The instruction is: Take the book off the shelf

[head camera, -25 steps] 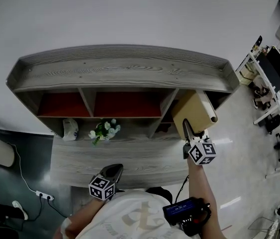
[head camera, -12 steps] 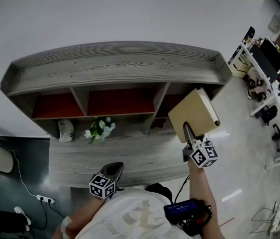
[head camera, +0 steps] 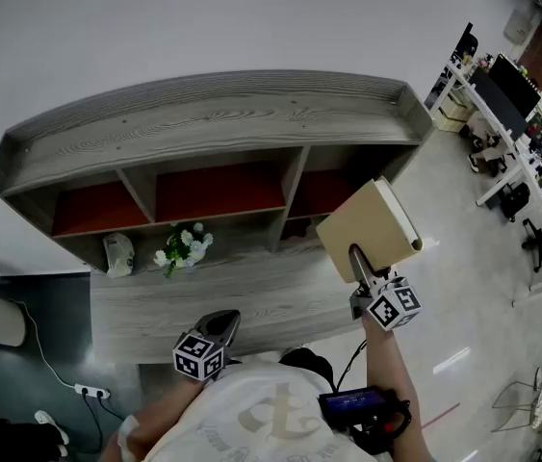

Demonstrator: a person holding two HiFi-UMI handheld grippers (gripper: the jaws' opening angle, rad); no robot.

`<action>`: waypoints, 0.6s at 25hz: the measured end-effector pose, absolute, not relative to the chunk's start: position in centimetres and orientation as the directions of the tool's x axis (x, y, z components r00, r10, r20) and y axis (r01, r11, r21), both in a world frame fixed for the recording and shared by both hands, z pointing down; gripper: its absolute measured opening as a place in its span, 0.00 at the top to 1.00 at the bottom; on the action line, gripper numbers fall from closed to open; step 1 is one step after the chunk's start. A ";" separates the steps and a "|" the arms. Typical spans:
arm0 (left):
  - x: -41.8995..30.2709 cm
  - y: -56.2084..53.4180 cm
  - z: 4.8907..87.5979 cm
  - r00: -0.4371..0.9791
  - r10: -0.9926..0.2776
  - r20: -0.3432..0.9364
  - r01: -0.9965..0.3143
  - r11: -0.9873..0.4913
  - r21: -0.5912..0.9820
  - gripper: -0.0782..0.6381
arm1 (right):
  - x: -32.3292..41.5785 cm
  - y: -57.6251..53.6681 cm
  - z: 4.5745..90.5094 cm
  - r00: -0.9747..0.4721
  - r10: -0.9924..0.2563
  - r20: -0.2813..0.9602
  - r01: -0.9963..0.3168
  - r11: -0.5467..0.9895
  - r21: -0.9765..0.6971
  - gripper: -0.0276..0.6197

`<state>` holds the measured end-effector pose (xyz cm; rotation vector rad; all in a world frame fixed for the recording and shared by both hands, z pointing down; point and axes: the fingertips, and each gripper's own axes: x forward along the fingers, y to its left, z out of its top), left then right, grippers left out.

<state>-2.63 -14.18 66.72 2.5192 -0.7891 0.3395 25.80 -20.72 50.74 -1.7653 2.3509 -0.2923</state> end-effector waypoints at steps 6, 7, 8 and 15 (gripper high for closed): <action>-2.1 -13.9 66.7 0.815 -0.451 0.365 -0.570 -0.737 0.363 0.89 | 25.3 -18.2 53.3 -0.303 -0.953 -0.001 -0.909 0.290 -0.301 0.61; -2.1 -13.9 66.7 0.816 -0.448 0.365 -0.568 -0.739 0.363 0.89 | 25.2 -17.8 53.7 -0.306 -0.952 0.007 -0.908 0.289 -0.304 0.61; -2.1 -13.8 66.7 0.817 -0.446 0.365 -0.566 -0.740 0.363 0.89 | 25.1 -17.5 54.1 -0.306 -0.952 0.016 -0.907 0.287 -0.309 0.61; -1.9 -13.3 66.8 0.821 -0.431 0.374 -0.557 -0.749 0.360 0.89 | 24.4 -14.9 56.5 -0.295 -0.954 0.044 -0.898 0.262 -0.353 0.61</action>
